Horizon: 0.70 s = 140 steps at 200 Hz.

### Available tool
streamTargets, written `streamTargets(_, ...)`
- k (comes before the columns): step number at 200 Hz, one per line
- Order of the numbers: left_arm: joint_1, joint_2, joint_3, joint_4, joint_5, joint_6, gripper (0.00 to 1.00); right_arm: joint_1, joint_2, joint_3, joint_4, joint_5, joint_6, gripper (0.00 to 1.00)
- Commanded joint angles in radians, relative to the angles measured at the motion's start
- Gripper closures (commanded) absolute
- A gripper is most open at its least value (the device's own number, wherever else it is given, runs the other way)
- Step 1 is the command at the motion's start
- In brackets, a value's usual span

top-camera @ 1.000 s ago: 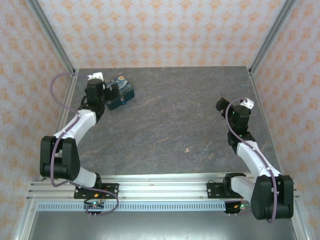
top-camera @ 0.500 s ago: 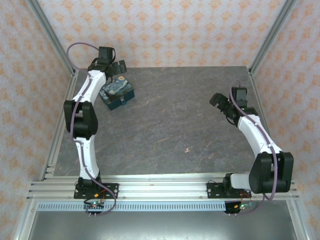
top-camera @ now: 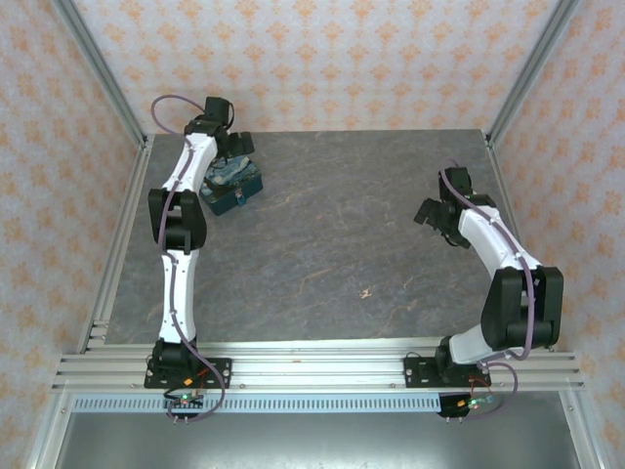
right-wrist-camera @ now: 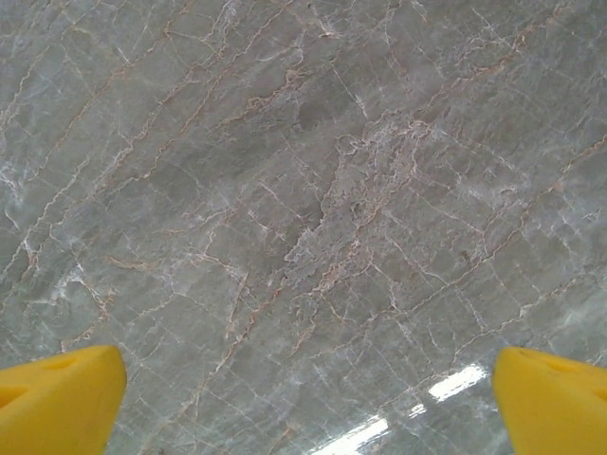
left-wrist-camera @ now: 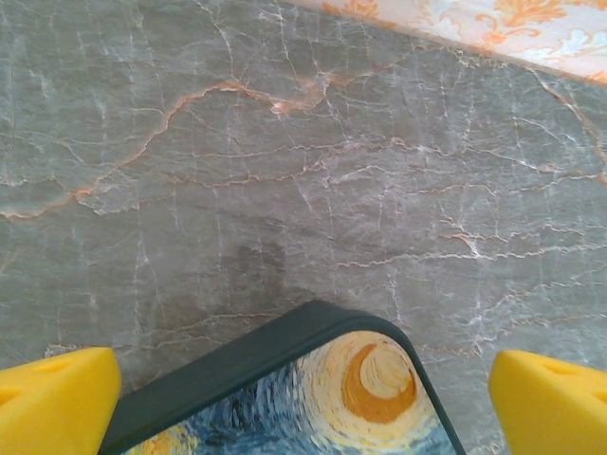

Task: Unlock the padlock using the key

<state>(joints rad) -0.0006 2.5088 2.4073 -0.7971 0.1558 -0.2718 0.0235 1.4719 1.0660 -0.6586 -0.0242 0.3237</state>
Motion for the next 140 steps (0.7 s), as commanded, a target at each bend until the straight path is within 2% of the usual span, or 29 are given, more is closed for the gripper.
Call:
streamTargets(1,-0.009,-0.008,0.017,-0.077,0.105,-0.032,0.00,0.006,-0.052,-0.011,0.018,-0.030,0.076,0.01)
streamTargets(17,-0.028,-0.037,-0.034,-0.072,0.153,-0.031,0.00,0.007,-0.062,-0.034,0.066,-0.107,0.095,0.01)
streamTargets(29,-0.049,-0.077,-0.104,-0.051,0.168,-0.027,0.00,0.014,-0.067,-0.048,0.099,-0.120,0.107,0.01)
streamTargets(41,-0.073,-0.130,-0.197,-0.007,0.184,-0.031,0.00,0.022,-0.079,-0.066,0.128,-0.127,0.117,0.01)
streamTargets(88,-0.221,-0.326,-0.548,0.211,0.258,-0.118,0.00,0.057,-0.150,-0.185,0.285,-0.301,0.184,0.01)
streamTargets(113,-0.295,-0.388,-0.594,0.261,0.253,-0.161,0.00,0.095,-0.194,-0.282,0.440,-0.415,0.240,0.05)
streamTargets(140,-0.298,-0.479,-0.601,0.261,0.231,-0.196,0.00,0.138,-0.172,-0.294,0.473,-0.496,0.276,0.12)
